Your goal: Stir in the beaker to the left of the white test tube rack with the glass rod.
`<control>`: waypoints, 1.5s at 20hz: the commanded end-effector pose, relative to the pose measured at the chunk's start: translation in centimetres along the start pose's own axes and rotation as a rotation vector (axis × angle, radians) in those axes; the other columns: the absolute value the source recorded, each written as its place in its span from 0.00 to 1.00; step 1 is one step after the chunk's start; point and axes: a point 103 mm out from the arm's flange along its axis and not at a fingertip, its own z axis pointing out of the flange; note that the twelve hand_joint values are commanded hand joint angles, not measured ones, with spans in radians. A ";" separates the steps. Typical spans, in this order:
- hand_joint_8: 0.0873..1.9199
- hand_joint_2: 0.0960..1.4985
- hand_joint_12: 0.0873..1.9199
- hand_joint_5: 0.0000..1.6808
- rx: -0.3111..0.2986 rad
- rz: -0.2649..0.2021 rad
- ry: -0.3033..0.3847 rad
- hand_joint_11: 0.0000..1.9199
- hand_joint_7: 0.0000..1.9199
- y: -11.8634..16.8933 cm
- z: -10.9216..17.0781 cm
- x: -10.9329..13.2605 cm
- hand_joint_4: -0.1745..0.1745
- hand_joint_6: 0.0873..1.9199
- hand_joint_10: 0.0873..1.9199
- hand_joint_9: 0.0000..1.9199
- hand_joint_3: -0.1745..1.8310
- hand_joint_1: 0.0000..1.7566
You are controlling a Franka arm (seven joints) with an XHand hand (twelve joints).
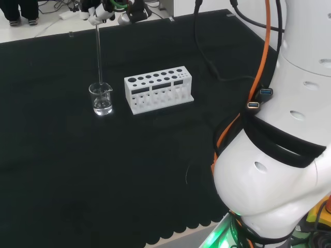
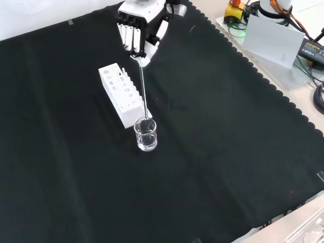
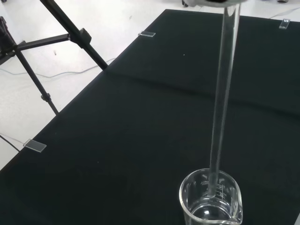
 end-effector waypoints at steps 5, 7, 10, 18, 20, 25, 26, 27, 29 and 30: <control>0.55 0.70 0.31 0.65 0.009 0.002 0.009 0.78 0.49 0.5 1.1 -0.7 0.00 0.20 0.59 0.57 0.09 0.80; 0.55 0.70 0.30 0.65 0.019 0.006 0.007 0.78 0.49 0.7 1.2 -0.7 0.00 0.20 0.59 0.57 0.09 0.80; 0.55 0.70 0.30 0.65 0.034 0.000 0.009 0.78 0.49 1.6 2.0 -0.6 0.00 0.20 0.59 0.57 0.09 0.80; 0.55 0.70 0.30 0.65 0.043 -0.016 0.014 0.78 0.49 3.0 4.3 -1.3 0.00 0.20 0.59 0.57 0.09 0.80; 0.55 0.70 0.30 0.65 0.050 -0.022 0.003 0.78 0.49 3.0 5.0 -1.4 0.00 0.20 0.59 0.57 0.09 0.80; 0.55 0.70 0.30 0.65 0.071 -0.018 0.008 0.78 0.49 2.9 6.2 -2.3 0.00 0.21 0.59 0.57 0.09 0.80; 0.55 0.70 0.30 0.64 0.075 -0.016 0.010 0.78 0.49 2.9 6.4 -2.4 0.00 0.21 0.59 0.57 0.09 0.80; 0.55 0.70 0.30 0.64 0.080 -0.014 0.011 0.78 0.49 2.9 6.5 -2.6 0.00 0.21 0.59 0.57 0.09 0.80; 0.55 0.70 0.30 0.64 0.089 -0.012 0.015 0.78 0.49 2.9 6.8 -2.8 0.00 0.21 0.59 0.57 0.09 0.80; 0.55 0.70 0.30 0.64 0.093 -0.010 0.017 0.78 0.49 2.8 7.0 -2.9 0.00 0.21 0.59 0.57 0.09 0.80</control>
